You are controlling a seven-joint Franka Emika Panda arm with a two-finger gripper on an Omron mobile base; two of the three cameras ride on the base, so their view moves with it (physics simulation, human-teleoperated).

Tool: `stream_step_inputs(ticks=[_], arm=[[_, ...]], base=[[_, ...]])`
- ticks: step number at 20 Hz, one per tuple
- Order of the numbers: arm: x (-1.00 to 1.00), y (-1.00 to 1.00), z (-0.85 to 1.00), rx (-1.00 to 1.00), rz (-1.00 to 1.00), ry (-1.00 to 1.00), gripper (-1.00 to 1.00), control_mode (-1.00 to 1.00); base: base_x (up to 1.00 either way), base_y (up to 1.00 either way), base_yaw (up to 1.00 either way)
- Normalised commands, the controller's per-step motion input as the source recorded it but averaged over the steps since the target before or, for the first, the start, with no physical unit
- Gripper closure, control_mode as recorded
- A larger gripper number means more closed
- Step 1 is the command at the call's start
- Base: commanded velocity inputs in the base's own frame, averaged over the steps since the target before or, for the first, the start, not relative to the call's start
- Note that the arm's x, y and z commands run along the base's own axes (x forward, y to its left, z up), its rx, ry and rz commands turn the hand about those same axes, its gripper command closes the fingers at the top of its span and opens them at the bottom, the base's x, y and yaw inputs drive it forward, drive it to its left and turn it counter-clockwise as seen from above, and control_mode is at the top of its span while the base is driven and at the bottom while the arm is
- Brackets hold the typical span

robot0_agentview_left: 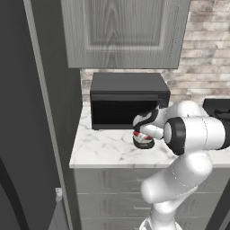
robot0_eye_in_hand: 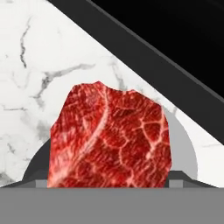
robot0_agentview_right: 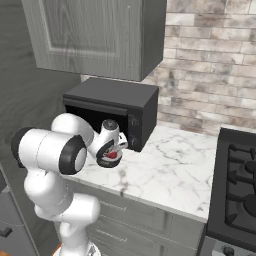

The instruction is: Take the steak from the fridge and place it on the digital scale on the counter by the fridge. Wait a few seconds for a reading, then move it to the plate on the dining counter.

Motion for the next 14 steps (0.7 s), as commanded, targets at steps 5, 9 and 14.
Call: stream_step_inputs(ticks=[5, 9, 14], arm=[[-0.73, 0.00, 0.75, 0.00, 0.00, -0.17, 1.00, -1.00], [-0.93, 0.09, 1.00, 0.00, 0.00, -0.15, 1.00, -1.00], [-0.82, 0.16, 1.00, 0.04, 0.00, 0.00, 1.00, -1.00]], base=[[0.00, 0.00, 0.00], [0.00, 0.00, 0.00], [0.00, 0.00, 0.00]])
